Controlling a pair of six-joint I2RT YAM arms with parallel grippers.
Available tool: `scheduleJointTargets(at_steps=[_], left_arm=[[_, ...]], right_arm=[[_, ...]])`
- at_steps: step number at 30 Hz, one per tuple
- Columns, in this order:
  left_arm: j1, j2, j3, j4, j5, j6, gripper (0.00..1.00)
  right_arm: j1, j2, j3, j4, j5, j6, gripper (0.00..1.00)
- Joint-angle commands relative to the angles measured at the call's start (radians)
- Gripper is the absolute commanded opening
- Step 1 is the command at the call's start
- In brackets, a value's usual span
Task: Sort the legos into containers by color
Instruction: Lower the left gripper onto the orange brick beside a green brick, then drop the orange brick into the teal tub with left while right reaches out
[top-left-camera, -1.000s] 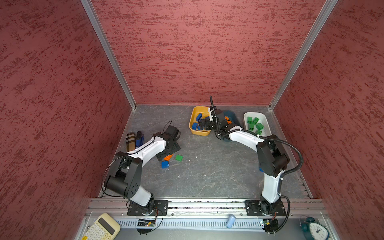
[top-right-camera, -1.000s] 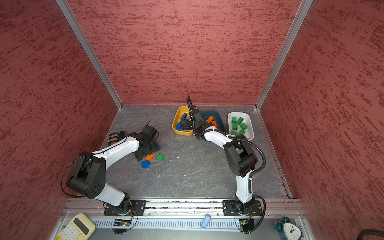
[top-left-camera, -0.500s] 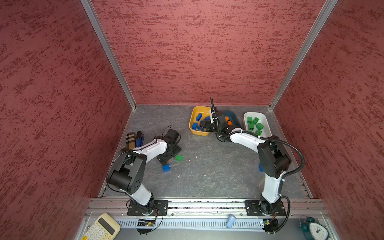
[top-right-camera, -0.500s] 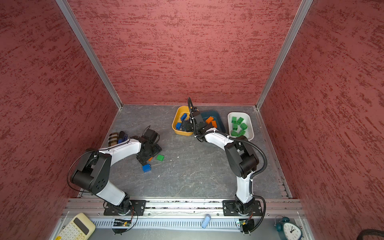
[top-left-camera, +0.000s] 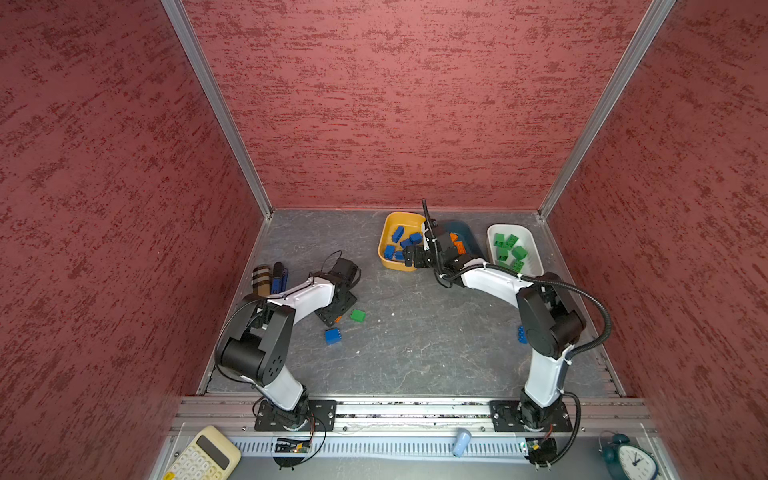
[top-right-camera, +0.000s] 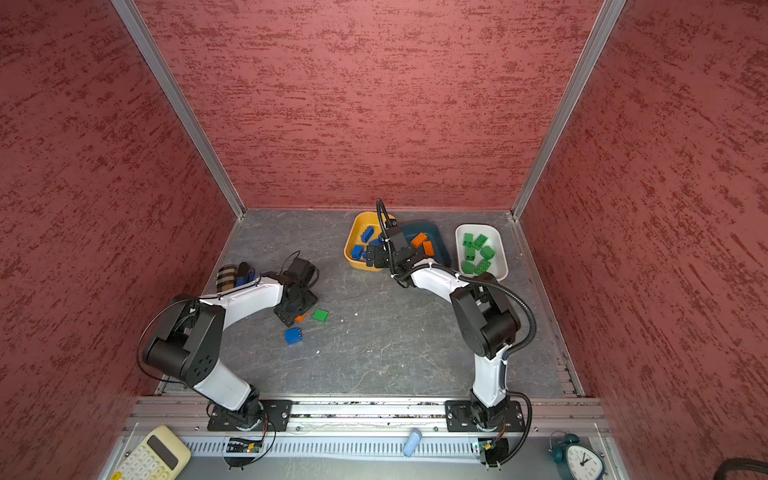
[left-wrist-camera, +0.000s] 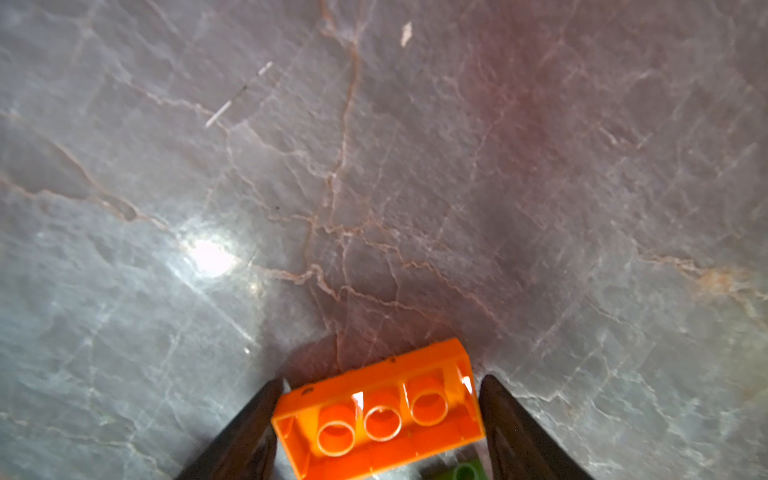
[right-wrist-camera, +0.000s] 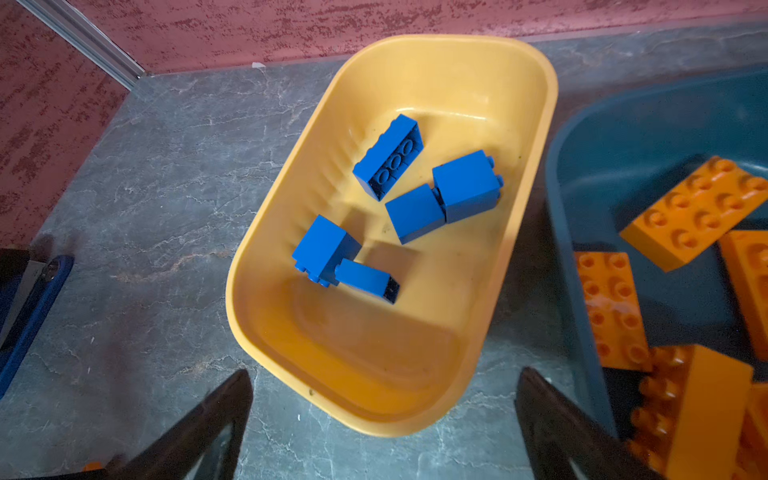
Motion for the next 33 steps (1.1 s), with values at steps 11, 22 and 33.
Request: scheduleJointTargets(at_steps=[11, 22, 33], left_arm=[[-0.062, 0.059, 0.078, 0.015, 0.015, 0.204, 0.58], [-0.126, -0.04, 0.169, 0.032, 0.004, 0.308, 0.58], [-0.245, 0.059, 0.406, 0.093, 0.109, 0.373, 0.58]], right_arm=[[-0.007, -0.213, -0.122, -0.015, 0.134, -0.009, 0.99], [-0.043, -0.577, -0.45, 0.032, 0.386, 0.162, 0.99], [-0.208, -0.835, -0.711, -0.086, 0.338, 0.349, 0.99]])
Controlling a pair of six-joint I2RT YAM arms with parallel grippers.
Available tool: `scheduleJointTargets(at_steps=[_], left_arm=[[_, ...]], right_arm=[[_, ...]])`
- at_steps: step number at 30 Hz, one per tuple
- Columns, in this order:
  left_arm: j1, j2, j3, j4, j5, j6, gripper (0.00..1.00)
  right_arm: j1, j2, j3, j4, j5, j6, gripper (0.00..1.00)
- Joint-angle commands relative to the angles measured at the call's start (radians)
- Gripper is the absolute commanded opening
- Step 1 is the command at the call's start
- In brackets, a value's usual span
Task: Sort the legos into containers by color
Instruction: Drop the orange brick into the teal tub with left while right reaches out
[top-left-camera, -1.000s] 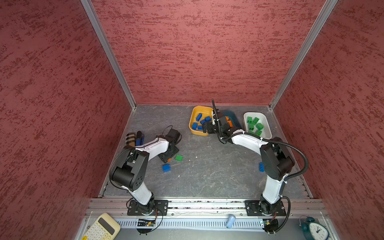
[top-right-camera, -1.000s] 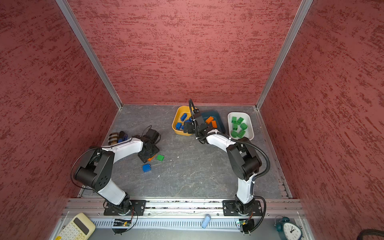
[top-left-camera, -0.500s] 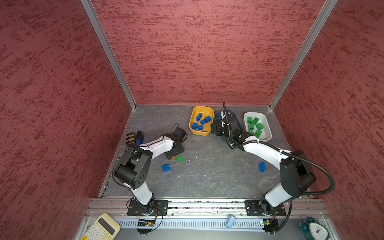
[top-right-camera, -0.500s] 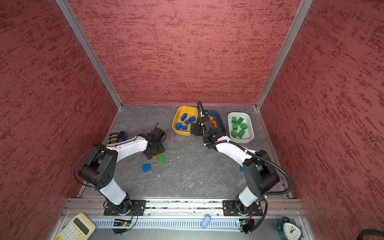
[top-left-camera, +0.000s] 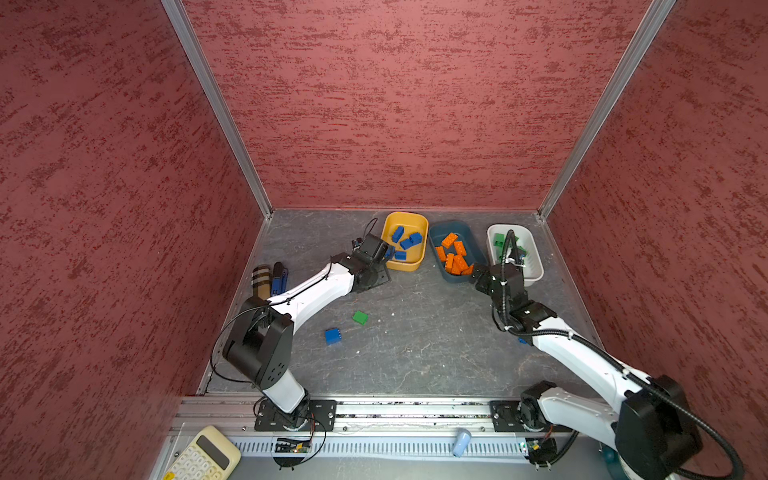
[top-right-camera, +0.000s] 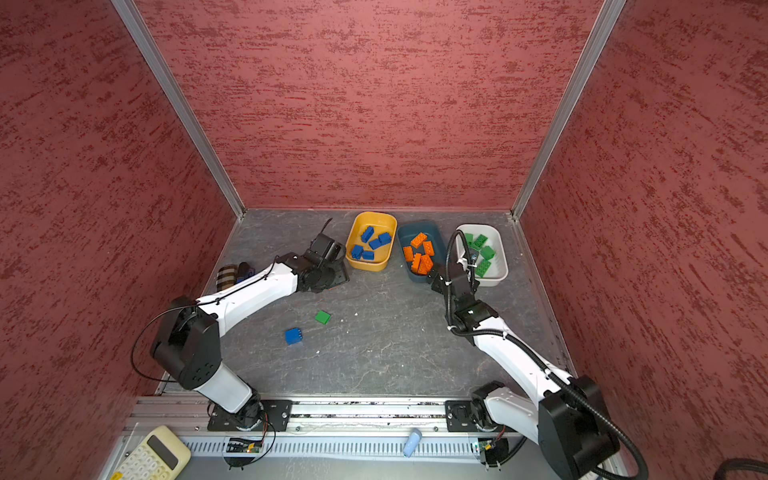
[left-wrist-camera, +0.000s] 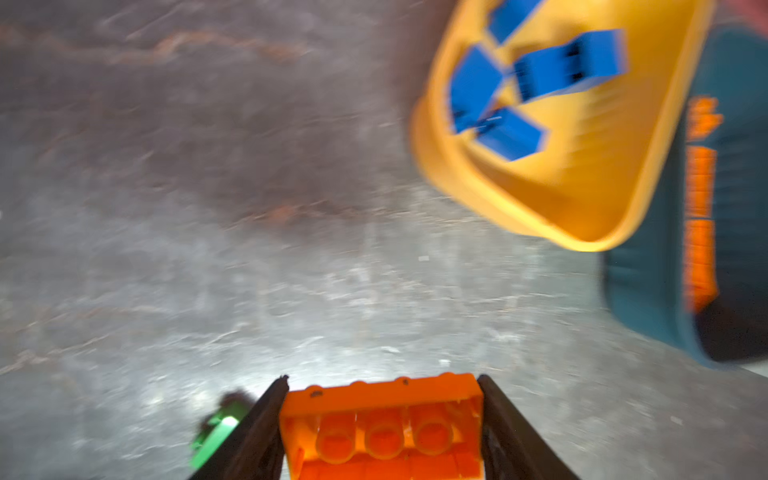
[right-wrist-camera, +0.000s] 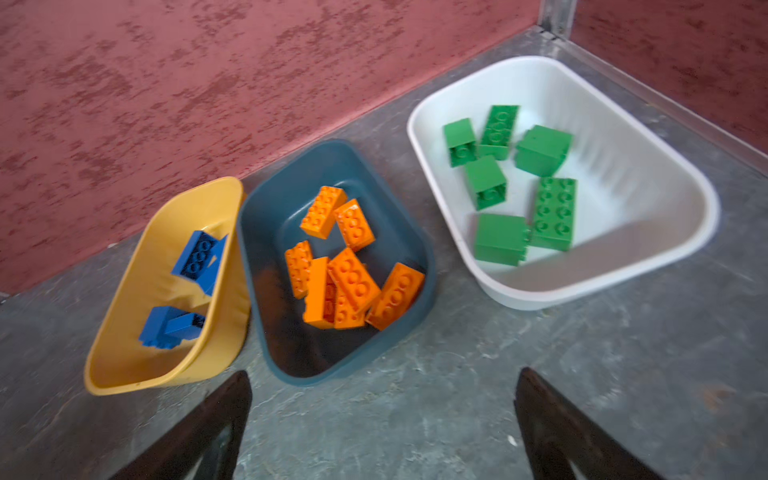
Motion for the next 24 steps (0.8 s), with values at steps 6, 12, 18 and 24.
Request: scheduleJointTargets(at_steps=[6, 12, 18, 24], left_arm=[[-0.088, 0.198, 0.238, 0.088, 0.142, 0.089, 0.58], [-0.136, 0.362, 0.449, 0.174, 0.237, 0.143, 0.58], [-0.134, 0.562, 0.665, 0.249, 0.247, 0.14, 0.59], [-0.129, 0.789, 0.931, 0.276, 0.183, 0.115, 0.59]], right_arm=[[-0.116, -0.101, -0.127, 0.012, -0.103, 0.127, 0.99], [-0.132, -0.114, -0.12, -0.036, -0.099, 0.098, 0.99], [-0.205, -0.148, -0.125, -0.087, -0.192, 0.064, 0.99], [-0.219, -0.211, -0.111, -0.163, -0.172, 0.018, 0.99]])
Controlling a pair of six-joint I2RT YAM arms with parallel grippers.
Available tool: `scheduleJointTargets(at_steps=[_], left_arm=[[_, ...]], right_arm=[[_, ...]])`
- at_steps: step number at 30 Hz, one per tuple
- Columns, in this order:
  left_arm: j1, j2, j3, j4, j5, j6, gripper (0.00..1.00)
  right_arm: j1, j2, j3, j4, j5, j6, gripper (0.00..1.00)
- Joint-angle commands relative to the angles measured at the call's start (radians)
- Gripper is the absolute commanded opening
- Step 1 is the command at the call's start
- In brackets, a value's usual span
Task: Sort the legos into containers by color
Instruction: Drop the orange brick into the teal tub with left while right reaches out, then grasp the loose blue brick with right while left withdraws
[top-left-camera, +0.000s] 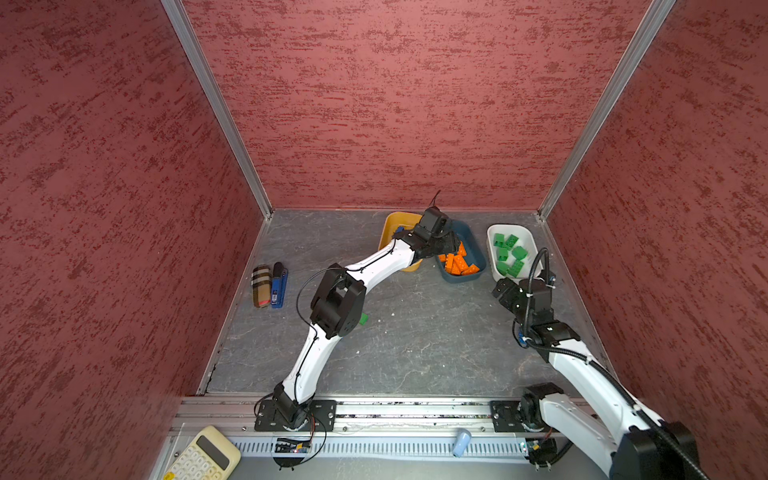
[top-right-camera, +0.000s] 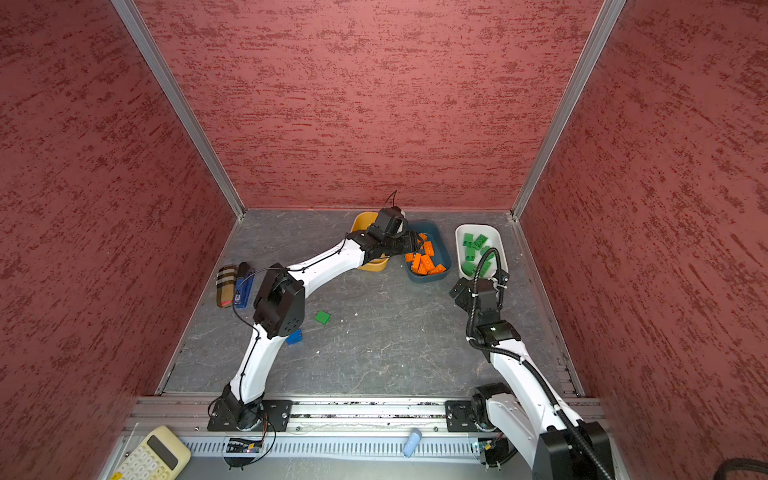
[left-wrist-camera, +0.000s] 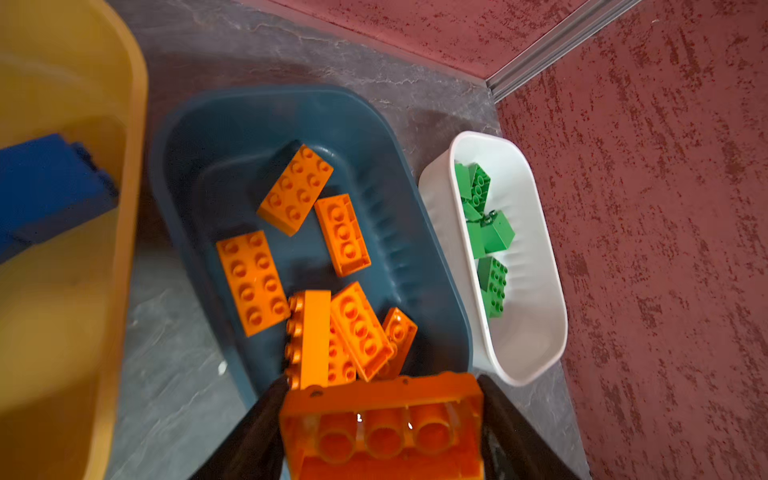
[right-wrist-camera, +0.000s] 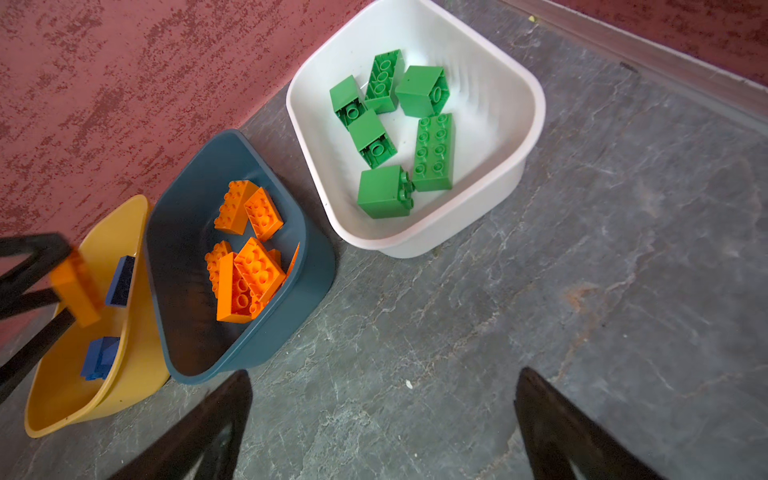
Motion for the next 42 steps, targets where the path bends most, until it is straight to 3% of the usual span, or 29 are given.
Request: scheduleJointTargets(at_steps=[1, 4, 8, 16, 19, 22, 26, 32, 37, 42], left_arm=[[0.006, 0.118, 0.148, 0.019, -0.056, 0.01, 0.59], [0.001, 0.207, 0.285, 0.005, -0.133, 0.045, 0.62], [0.003, 0.278, 0.445, -0.038, -0.198, 0.063, 0.72], [-0.007, 0.177, 0.411, -0.075, -0.131, 0.118, 0.96], [-0.008, 0.085, 0.316, -0.07, -0.089, 0.135, 1.0], [-0.006, -0.057, 0.128, -0.016, -0.051, 0.165, 0.99], [0.023, -0.308, -0.215, 0.094, 0.021, 0.194, 0.99], [0.135, -0.596, -0.658, 0.203, 0.116, 0.128, 1.0], [0.195, -0.715, -0.85, 0.192, 0.116, 0.134, 0.99], [0.214, -0.781, -0.942, 0.179, 0.097, 0.146, 1.0]], right_arm=[[-0.007, -0.041, 0.017, -0.062, -0.005, -0.025, 0.99], [-0.009, -0.067, 0.006, -0.073, -0.008, -0.018, 0.99], [-0.034, -0.081, -0.017, -0.091, -0.027, 0.0, 0.99], [-0.181, -0.078, 0.015, -0.245, -0.097, -0.038, 0.99], [-0.239, -0.079, 0.018, -0.284, -0.141, -0.047, 0.99], [-0.286, -0.07, 0.023, -0.335, -0.166, -0.038, 0.99], [-0.33, -0.063, 0.045, -0.4, -0.184, -0.022, 0.99], [-0.35, 0.051, 0.081, -0.404, -0.27, -0.079, 0.95], [-0.35, 0.132, 0.113, -0.432, -0.298, -0.126, 0.86], [-0.347, 0.201, 0.119, -0.444, -0.269, -0.115, 0.8]])
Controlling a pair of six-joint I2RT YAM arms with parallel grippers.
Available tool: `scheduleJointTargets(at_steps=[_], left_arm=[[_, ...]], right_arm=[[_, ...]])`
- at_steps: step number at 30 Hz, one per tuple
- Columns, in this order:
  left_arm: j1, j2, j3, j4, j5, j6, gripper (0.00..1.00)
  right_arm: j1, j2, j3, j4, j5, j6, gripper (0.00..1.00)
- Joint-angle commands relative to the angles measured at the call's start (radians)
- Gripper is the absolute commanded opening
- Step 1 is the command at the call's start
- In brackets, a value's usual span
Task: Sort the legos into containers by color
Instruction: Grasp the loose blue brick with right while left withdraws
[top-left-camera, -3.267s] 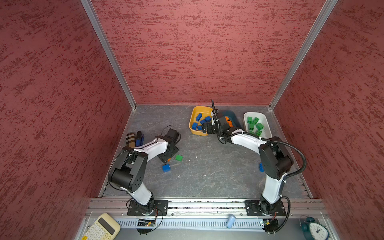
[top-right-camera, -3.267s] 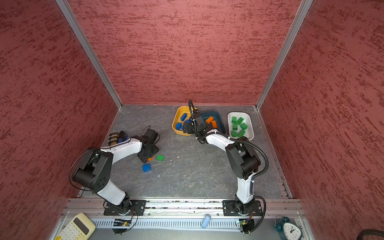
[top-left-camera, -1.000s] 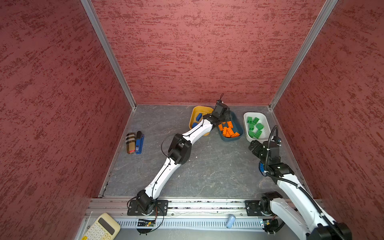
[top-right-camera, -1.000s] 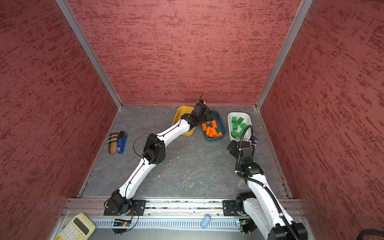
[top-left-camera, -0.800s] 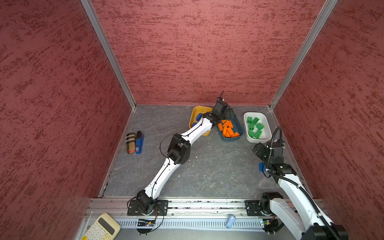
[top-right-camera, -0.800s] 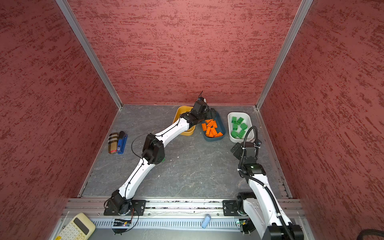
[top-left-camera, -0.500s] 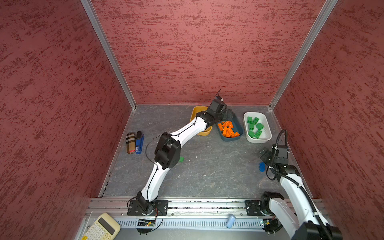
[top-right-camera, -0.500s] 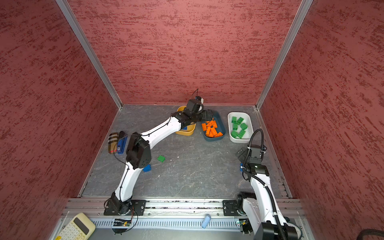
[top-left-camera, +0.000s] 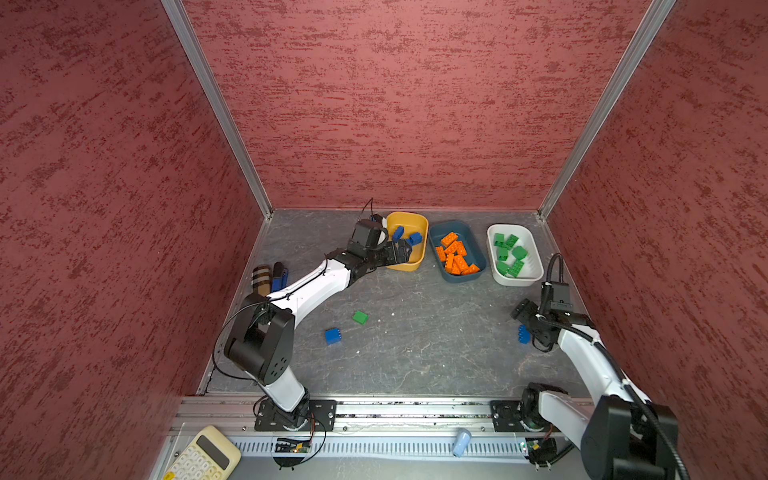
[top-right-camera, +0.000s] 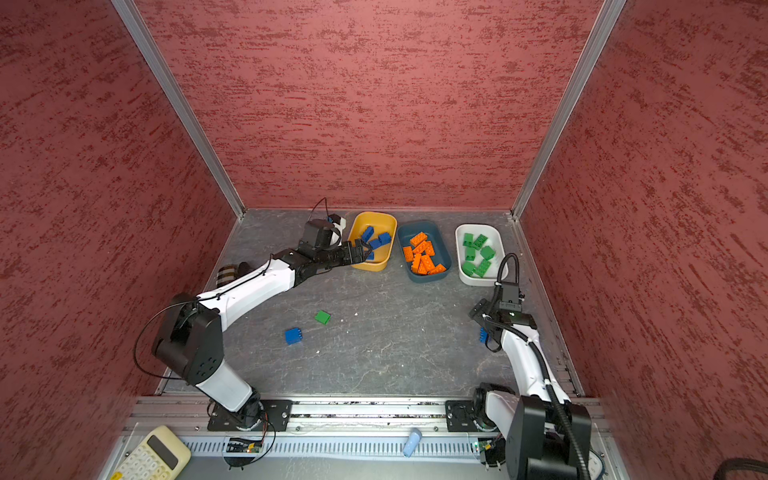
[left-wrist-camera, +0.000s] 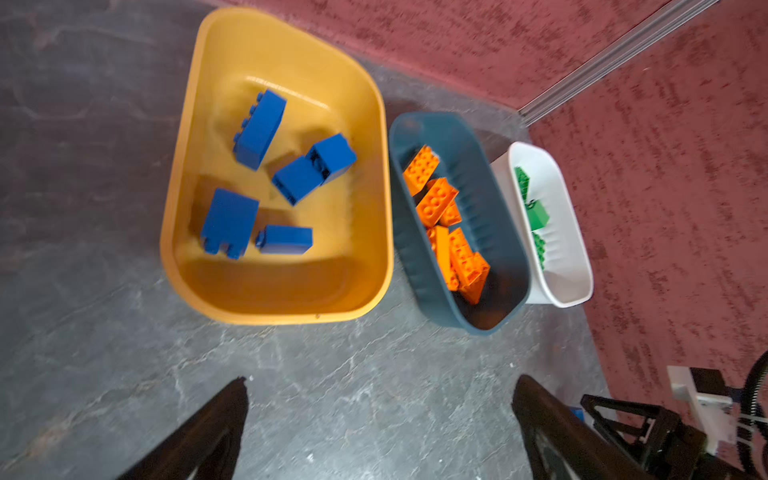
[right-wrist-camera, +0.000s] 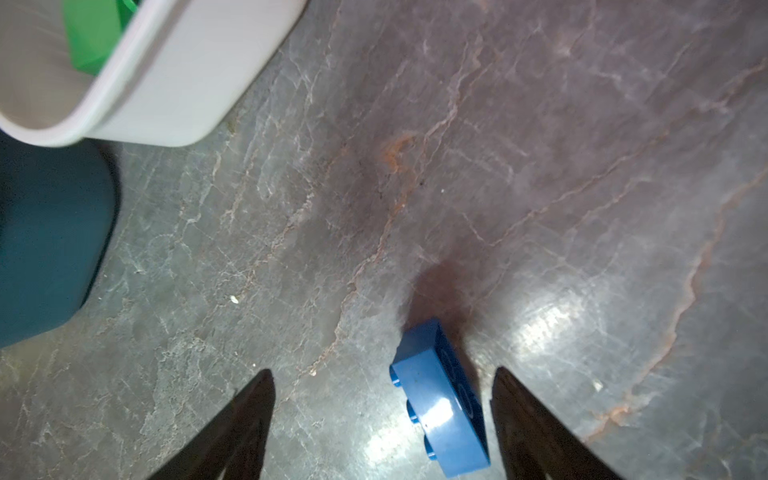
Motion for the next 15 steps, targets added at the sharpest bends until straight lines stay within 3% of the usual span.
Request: scheduleJointTargets(at_steps=[1, 10, 15], left_arm=[[0.005, -0.064, -0.025, 0.015, 0.009, 0.013, 0.99], [0.004, -0.082, -0.056, 0.022, 0.018, 0.022, 0.99], [0.004, -0.082, -0.067, 0.026, 0.024, 0.013, 0.99]], right_arm=[[-0.004, 0.03, 0.031, -0.03, 0.008, -0.012, 0.79], [0.026, 0.102, 0.015, 0.005, 0.009, -0.022, 0.65], [0.041, 0.134, 0.021, -0.002, 0.05, -0.012, 0.5]])
